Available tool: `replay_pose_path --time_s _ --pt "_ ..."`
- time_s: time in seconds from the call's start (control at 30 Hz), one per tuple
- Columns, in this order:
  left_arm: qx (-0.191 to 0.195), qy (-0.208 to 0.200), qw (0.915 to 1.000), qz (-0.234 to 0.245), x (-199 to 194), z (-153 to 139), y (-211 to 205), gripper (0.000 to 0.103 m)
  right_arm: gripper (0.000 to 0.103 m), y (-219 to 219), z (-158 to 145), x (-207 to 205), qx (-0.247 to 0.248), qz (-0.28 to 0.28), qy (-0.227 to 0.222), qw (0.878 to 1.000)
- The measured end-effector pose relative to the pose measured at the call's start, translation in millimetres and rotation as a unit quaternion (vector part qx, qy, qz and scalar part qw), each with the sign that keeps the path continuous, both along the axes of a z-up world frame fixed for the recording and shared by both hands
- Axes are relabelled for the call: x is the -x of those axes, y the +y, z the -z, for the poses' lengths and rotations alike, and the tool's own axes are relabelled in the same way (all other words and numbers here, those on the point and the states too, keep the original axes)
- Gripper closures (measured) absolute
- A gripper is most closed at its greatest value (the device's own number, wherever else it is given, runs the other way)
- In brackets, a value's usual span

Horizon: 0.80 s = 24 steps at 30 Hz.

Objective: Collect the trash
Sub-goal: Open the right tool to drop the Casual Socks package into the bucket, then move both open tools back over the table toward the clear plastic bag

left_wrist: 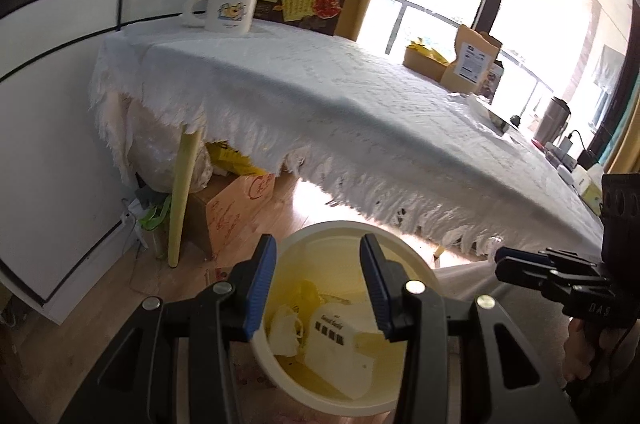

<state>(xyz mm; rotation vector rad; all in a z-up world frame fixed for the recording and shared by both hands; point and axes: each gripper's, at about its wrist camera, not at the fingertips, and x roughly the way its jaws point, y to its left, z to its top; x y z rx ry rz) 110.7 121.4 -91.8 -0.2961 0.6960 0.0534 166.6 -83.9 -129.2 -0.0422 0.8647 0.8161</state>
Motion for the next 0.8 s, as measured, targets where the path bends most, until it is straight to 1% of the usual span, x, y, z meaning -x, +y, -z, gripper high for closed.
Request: replay_pose_path --time_s 0.23,0.47,0.53,0.6,0.8 --pt "-0.010 -0.006 0.9996 0.026 -10 -10 -26 0.060 0.078 -31 -10 -2 -0.015 0.027 -0.009 0.999" --pt "-0.022 -0.012 0.9985 0.048 -17 -19 -53 0.060 0.077 -63 -26 2 -0.025 0.054 -0.030 0.998" --pt "-0.023 -0.017 0.9982 0.052 -19 -23 -61 0.060 0.075 -73 -30 4 -0.030 0.058 -0.035 0.997" --pt "-0.025 -0.021 0.9978 0.057 -21 -26 -68 0.060 0.068 -82 -34 3 -0.032 0.064 -0.042 0.997" --pt "-0.034 -0.032 0.9957 0.080 -34 -37 -99 0.058 0.067 -107 -46 2 -0.036 0.077 -0.060 0.995"
